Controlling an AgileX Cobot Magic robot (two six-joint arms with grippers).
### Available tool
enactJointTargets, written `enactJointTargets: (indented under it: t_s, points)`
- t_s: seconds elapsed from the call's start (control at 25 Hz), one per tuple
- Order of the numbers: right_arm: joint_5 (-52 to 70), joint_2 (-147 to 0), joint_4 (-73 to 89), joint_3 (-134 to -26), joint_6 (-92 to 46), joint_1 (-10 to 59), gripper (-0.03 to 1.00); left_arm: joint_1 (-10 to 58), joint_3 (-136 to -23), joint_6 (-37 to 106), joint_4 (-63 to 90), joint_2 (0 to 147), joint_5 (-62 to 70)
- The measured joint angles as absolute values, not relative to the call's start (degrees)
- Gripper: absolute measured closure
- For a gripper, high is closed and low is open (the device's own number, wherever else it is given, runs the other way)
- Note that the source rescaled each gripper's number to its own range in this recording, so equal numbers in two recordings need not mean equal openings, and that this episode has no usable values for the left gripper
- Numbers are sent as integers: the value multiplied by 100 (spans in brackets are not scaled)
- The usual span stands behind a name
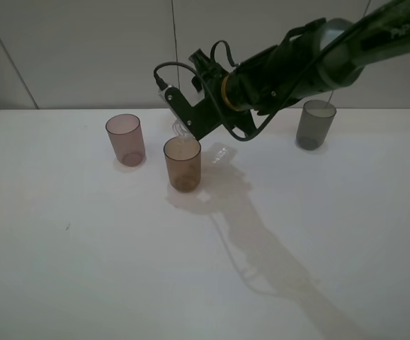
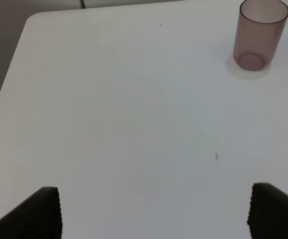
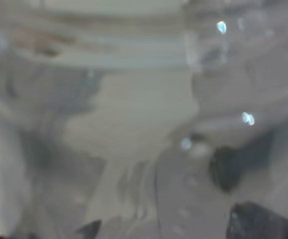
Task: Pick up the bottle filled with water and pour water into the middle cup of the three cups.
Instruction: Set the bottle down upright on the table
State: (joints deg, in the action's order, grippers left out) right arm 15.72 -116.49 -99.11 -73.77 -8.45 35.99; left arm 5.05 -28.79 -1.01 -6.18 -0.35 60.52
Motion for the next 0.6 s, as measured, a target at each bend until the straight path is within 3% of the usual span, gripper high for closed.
enactJointTargets:
  t_s: [0.6]
  points:
    - [1765,-11649,-9919,-7422,-845,3599,97,505,-2879,-101,-618,-35,6052]
